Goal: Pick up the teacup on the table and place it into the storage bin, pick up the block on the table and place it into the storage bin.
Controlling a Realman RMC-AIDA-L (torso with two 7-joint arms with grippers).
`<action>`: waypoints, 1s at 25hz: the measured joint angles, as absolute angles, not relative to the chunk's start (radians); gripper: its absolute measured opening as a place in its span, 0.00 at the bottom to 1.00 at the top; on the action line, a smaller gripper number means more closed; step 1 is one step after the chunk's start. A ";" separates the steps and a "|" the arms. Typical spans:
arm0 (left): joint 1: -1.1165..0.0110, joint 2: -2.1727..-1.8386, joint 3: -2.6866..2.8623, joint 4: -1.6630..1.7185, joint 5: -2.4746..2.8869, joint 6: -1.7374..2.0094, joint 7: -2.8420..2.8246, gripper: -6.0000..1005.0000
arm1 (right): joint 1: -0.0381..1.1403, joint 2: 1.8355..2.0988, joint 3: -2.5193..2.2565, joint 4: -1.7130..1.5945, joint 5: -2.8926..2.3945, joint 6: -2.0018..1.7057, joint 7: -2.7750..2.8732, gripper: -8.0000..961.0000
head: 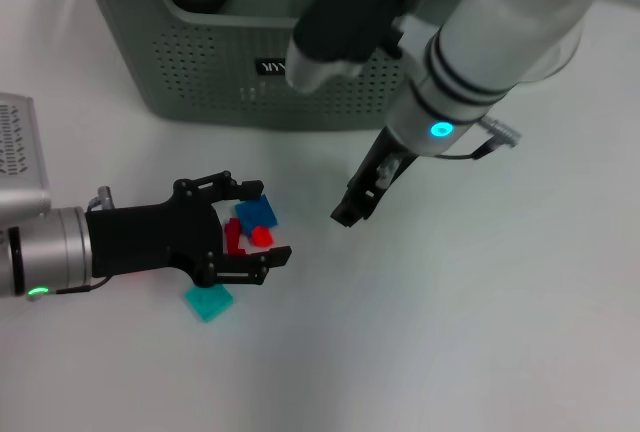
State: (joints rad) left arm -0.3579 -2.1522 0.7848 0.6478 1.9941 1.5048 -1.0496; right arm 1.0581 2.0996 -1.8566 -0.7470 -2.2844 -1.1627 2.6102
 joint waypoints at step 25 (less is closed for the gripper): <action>-0.351 -2.147 0.750 0.655 1.990 1.535 -1.048 0.88 | 1.154 2.026 -0.971 -1.229 -2.576 -1.522 2.592 0.50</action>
State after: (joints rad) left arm -0.3510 -2.1471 0.7501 0.6548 1.9904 1.5355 -1.0485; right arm 1.1542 2.0256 -0.9710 -1.2289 -2.5761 -1.5219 2.5921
